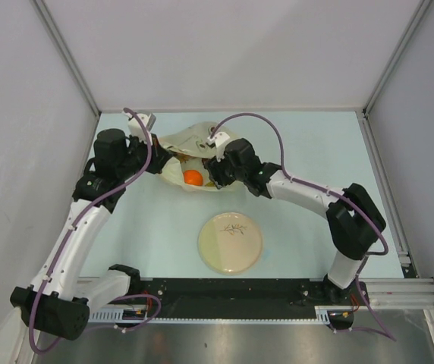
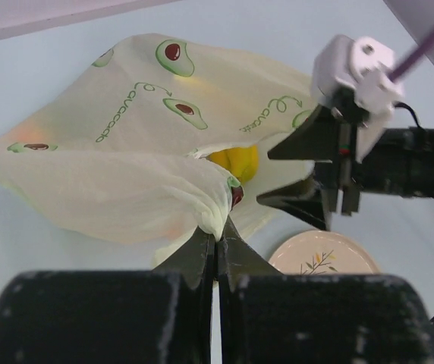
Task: Take the fake fruits out of the plastic bag
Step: Take out the fake fruit from the plastic bag.
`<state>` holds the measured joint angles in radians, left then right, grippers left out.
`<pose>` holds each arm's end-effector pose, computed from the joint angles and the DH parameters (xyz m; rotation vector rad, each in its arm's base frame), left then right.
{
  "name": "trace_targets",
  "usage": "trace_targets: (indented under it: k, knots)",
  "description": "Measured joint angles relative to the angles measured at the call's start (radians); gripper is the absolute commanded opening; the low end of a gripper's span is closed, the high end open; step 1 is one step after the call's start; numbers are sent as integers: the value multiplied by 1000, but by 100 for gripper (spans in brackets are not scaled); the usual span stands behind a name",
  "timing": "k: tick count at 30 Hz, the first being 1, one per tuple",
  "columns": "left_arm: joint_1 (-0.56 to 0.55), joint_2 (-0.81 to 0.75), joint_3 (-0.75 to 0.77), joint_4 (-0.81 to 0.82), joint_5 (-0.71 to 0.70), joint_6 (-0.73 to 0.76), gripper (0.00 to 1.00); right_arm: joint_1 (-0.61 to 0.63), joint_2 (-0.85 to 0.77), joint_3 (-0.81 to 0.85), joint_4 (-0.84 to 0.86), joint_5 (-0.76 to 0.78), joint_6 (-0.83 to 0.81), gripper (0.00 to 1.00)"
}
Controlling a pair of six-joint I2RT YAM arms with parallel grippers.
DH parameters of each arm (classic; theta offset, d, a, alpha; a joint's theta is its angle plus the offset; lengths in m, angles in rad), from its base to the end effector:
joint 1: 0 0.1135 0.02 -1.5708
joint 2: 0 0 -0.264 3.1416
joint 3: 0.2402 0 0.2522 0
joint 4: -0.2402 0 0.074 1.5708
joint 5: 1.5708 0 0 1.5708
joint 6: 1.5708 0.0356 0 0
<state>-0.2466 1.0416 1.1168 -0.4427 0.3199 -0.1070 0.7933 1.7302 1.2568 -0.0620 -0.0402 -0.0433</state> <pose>0.2175 -0.0663 0.3809 0.3507 1.9257 -0.5439 0.2806 0.2872 0.2600 -0.8934 1.9494 0.4874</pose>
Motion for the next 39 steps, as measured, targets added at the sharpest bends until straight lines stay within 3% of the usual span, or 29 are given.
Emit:
trace_targets:
  k: [7,16,19,25,29,32,34,39]
  knots:
    - [0,-5,0,0,19,-2,0,-112,111,68,2,95,135,74]
    - [0,-4,0,9,36,-8,1,-146,294,225,14,88,206,72]
    - [0,1,0,14,43,-9,0,-137,356,281,12,95,209,66]
    - [0,10,0,14,47,-9,0,-130,401,301,3,135,200,45]
    - [0,12,0,15,47,-9,0,-130,401,301,4,148,180,17]
    - [0,13,0,15,47,-8,0,-130,401,301,7,149,154,5]
    - [0,13,0,15,46,-8,0,-130,398,301,8,140,139,0]
    - [2,13,0,16,39,-8,0,-124,353,283,-10,74,91,0]
